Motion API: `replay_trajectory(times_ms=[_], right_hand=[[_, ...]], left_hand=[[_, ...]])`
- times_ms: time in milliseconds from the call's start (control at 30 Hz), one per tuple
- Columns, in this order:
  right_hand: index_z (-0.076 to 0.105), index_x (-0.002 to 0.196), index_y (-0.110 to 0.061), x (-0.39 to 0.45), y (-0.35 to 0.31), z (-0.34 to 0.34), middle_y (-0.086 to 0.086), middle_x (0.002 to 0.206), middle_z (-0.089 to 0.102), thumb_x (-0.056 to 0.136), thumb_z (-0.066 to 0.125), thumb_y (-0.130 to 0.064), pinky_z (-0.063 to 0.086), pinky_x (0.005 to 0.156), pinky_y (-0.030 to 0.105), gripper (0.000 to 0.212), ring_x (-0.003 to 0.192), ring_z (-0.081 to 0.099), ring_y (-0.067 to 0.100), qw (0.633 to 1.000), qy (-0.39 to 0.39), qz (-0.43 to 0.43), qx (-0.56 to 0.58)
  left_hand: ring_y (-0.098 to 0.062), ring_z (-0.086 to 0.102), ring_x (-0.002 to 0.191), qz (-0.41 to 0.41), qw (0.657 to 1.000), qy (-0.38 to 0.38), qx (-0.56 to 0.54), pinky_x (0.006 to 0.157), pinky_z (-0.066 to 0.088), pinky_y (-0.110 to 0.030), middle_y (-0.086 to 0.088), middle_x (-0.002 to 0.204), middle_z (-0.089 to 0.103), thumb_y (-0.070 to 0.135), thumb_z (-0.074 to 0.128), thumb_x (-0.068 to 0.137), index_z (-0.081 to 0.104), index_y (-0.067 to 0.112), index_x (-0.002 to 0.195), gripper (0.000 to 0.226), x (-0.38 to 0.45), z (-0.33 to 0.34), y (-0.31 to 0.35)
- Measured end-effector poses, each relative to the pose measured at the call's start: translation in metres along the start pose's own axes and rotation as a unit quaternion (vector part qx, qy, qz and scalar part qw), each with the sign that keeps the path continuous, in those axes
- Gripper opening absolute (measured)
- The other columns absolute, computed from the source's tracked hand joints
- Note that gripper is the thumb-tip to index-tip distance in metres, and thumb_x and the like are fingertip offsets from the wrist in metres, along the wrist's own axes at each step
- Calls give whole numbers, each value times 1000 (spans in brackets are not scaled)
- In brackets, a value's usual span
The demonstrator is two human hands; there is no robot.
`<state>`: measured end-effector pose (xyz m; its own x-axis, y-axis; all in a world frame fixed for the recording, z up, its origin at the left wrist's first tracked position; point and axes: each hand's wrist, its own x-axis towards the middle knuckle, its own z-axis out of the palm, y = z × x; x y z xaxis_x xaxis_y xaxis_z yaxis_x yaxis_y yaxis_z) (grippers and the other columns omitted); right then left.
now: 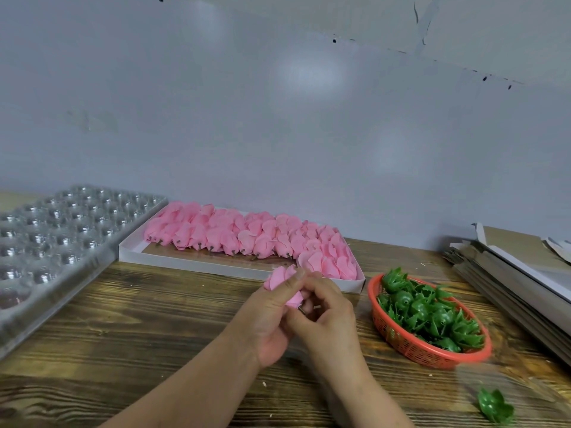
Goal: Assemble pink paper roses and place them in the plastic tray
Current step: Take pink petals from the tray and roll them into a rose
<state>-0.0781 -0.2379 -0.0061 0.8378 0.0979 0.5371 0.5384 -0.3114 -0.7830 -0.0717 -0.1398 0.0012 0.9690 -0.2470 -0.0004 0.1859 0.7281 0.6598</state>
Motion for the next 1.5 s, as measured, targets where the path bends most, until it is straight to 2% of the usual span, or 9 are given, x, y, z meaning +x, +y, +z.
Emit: replay_trajectory(times_ms=[233, 500, 700, 800, 933, 1133, 1267, 1367, 1500], right_hand=[[72, 103, -24, 1, 2, 1, 0, 102, 58, 64, 63, -13, 40, 67, 15, 42, 77, 52, 0, 998, -41, 4, 47], [68, 106, -28, 0, 5, 2, -1, 107, 62, 65, 64, -10, 48, 91, 48, 45, 104, 58, 18, 998, -38, 0, 58], [67, 110, -38, 2, 3, -5, 6, 106, 58, 65, 64, -12, 50, 81, 35, 51, 94, 59, 20, 994, -85, 0, 65], [57, 115, -46, 0, 2, -7, -9, 114, 57, 67, 64, -14, 47, 88, 19, 59, 105, 56, 5, 996, -84, -23, 18], [46, 102, -56, -4, 0, -1, -21, 92, 57, 70, 70, -23, 48, 68, 17, 52, 84, 58, 4, 995, 5, -72, -73], [55, 82, -28, -5, 2, 4, -12, 69, 55, 69, 74, -13, 44, 55, 21, 27, 62, 51, 8, 993, 46, -52, -92], [61, 68, -16, -2, 2, 3, -9, 56, 52, 63, 74, -5, 38, 51, 17, 18, 54, 43, 3, 994, 28, 68, 86], [64, 68, -11, 0, 1, 2, 7, 61, 59, 59, 70, -10, 43, 55, 25, 11, 59, 51, 16, 962, -10, 152, 228], [61, 78, -19, -3, 4, 2, 0, 62, 57, 61, 69, -19, 42, 55, 28, 19, 57, 46, 4, 997, -21, 68, 4]], left_hand=[[-20, 62, 89, 14, 999, -15, 44, 84, 51, -31, -9, 92, 69, 27, 74, 64, 78, 14, 84, 24, -1, 0, 1], [-27, 51, 99, 18, 999, -9, 47, 82, 53, -29, -14, 97, 61, 24, 74, 62, 79, 12, 87, 28, -1, 1, 1], [-18, 68, 90, 7, 997, -16, 70, 80, 56, -27, -10, 94, 71, 22, 70, 67, 79, 10, 86, 25, -3, 1, 0], [-20, 69, 92, -2, 999, -6, 53, 86, 54, -33, -11, 96, 72, 20, 71, 68, 78, 10, 86, 22, -3, 1, 1], [-22, 64, 83, -16, 999, 27, 38, 87, 50, -37, -12, 85, 70, 22, 72, 67, 77, 9, 82, 20, -3, 2, 3], [-27, 57, 91, -33, 998, 54, 18, 93, 49, -39, -14, 92, 67, 27, 72, 65, 75, 3, 94, 37, -2, 2, 3], [-22, 66, 76, -31, 999, 28, 27, 73, 58, -32, -14, 83, 70, 26, 72, 67, 77, 2, 88, 33, -1, 0, 5], [-24, 68, 81, -23, 998, 31, 52, 83, 54, -36, -17, 90, 70, 29, 71, 70, 75, 1, 92, 36, 0, -2, 5], [-18, 65, 56, -33, 998, 60, 17, 56, 57, -28, -11, 69, 68, 30, 69, 70, 70, 0, 95, 39, 1, 0, 4]])
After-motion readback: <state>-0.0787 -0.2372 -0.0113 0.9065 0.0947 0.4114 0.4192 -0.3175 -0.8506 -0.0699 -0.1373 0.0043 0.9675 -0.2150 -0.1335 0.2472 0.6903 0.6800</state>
